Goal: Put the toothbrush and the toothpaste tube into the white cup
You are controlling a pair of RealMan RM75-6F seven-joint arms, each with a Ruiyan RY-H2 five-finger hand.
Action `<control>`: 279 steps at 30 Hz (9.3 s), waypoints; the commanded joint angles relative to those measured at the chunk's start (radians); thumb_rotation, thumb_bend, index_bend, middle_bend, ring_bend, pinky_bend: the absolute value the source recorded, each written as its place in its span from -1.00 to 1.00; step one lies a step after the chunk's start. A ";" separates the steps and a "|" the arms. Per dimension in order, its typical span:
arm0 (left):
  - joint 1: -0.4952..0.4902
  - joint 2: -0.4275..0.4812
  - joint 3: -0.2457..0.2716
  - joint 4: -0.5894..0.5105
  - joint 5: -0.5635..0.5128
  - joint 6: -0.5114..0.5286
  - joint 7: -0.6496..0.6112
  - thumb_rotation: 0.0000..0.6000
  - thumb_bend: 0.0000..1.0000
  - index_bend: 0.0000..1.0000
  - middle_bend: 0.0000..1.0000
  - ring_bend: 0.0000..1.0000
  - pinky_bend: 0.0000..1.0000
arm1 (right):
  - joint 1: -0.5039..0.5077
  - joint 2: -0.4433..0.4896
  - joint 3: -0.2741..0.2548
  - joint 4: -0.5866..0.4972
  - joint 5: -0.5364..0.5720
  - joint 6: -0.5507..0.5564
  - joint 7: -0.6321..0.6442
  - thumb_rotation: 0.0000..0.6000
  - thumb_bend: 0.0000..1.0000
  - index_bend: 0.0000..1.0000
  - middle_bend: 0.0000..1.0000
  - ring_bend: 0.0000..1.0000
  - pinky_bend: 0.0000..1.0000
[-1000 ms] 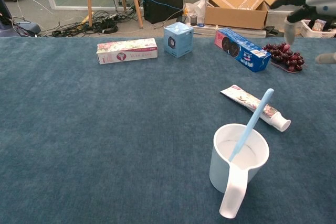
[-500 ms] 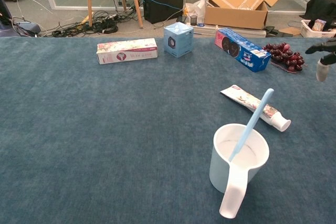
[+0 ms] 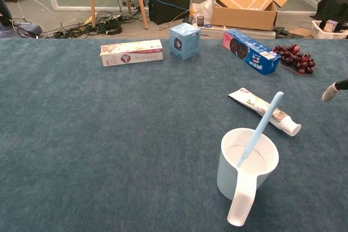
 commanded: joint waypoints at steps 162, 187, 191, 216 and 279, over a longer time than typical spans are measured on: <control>-0.018 -0.021 -0.044 0.092 -0.145 -0.069 -0.006 1.00 -1.00 0.57 0.02 -0.24 -0.26 | 0.228 -0.535 -0.134 0.985 -1.106 0.095 0.917 1.00 -0.60 -0.14 -1.00 -1.00 -0.89; -0.018 -0.012 -0.047 0.084 -0.140 -0.072 -0.028 1.00 -1.00 0.57 0.02 -0.24 -0.26 | 0.179 -0.522 -0.078 0.941 -1.017 0.126 0.807 1.00 -0.48 0.28 -0.88 -1.00 -0.89; -0.021 -0.011 -0.047 0.089 -0.141 -0.082 -0.039 1.00 -1.00 0.57 0.02 -0.24 -0.26 | 0.164 -0.494 -0.053 0.900 -0.988 0.142 0.778 1.00 -0.48 0.28 -0.88 -1.00 -0.89; -0.022 0.009 -0.035 0.077 -0.115 -0.098 -0.088 1.00 -1.00 0.57 0.01 -0.24 -0.25 | 0.027 -0.227 0.109 0.474 -0.819 0.293 0.579 1.00 -0.47 0.28 -0.87 -1.00 -0.89; -0.012 0.006 -0.024 0.033 -0.072 -0.039 -0.035 1.00 -1.00 0.57 0.02 -0.24 -0.25 | 0.007 0.208 0.212 -0.235 -0.841 0.097 0.796 1.00 -0.47 0.28 -0.84 -1.00 -0.89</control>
